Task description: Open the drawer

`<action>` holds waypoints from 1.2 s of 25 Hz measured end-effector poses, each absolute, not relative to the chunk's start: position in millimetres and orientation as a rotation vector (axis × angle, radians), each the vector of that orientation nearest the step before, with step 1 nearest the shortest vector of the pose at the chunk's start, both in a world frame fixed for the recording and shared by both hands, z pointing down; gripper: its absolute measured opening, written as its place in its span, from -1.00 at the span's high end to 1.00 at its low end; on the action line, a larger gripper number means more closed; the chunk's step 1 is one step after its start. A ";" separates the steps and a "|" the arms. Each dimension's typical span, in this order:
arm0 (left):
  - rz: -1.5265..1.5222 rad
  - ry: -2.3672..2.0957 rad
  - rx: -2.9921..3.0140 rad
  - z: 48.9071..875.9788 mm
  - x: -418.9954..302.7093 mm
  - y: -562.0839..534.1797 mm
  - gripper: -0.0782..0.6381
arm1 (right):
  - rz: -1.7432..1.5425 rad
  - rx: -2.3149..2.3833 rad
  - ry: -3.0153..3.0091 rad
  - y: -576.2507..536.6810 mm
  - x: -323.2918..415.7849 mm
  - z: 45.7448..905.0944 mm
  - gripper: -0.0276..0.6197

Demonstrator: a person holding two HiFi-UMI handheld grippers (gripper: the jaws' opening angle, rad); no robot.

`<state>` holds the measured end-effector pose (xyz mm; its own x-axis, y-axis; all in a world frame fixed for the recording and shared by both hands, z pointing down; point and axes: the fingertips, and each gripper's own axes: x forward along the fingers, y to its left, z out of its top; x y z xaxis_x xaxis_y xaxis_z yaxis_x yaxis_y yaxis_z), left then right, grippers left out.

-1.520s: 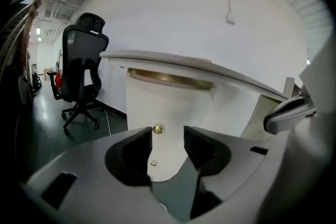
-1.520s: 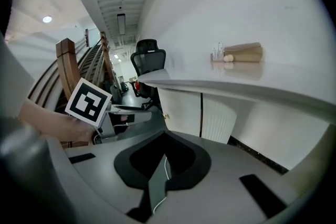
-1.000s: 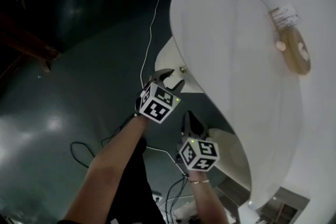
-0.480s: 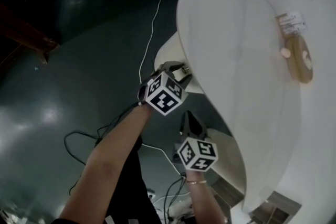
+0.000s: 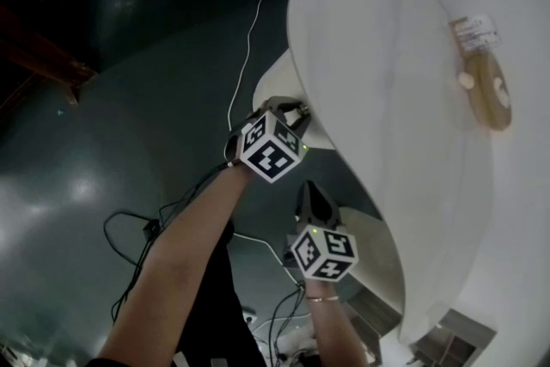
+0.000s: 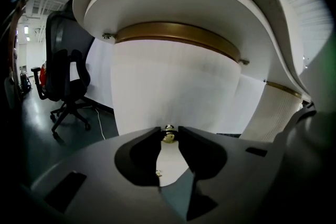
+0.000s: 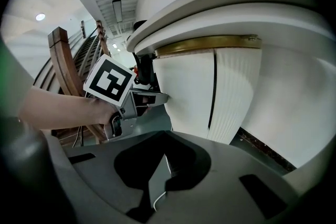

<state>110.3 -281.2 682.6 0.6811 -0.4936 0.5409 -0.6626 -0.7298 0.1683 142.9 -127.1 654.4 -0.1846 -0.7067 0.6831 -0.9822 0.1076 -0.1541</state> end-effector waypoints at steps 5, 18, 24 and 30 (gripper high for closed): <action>0.675 -0.933 2.525 683.8 98.7 -271.0 0.49 | 0.830 1.659 -1.944 -120.5 145.6 649.6 0.90; 0.733 -0.971 2.453 688.8 45.9 -225.3 0.49 | 0.876 1.659 -1.943 -90.1 128.4 646.3 0.90; 0.744 -1.002 2.396 690.6 24.1 -205.7 0.49 | 0.883 1.646 -1.944 -77.8 120.2 642.7 0.90; 0.769 -1.018 2.352 692.6 6.0 -191.1 0.49 | 0.908 1.627 -1.944 -62.1 112.2 641.4 0.91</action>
<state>6.0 -191.1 692.6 0.5694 -0.5043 0.6492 -0.7623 -0.6195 0.1874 112.2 -62.1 641.4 -0.2068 -0.6830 0.7006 -0.9756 0.0896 -0.2007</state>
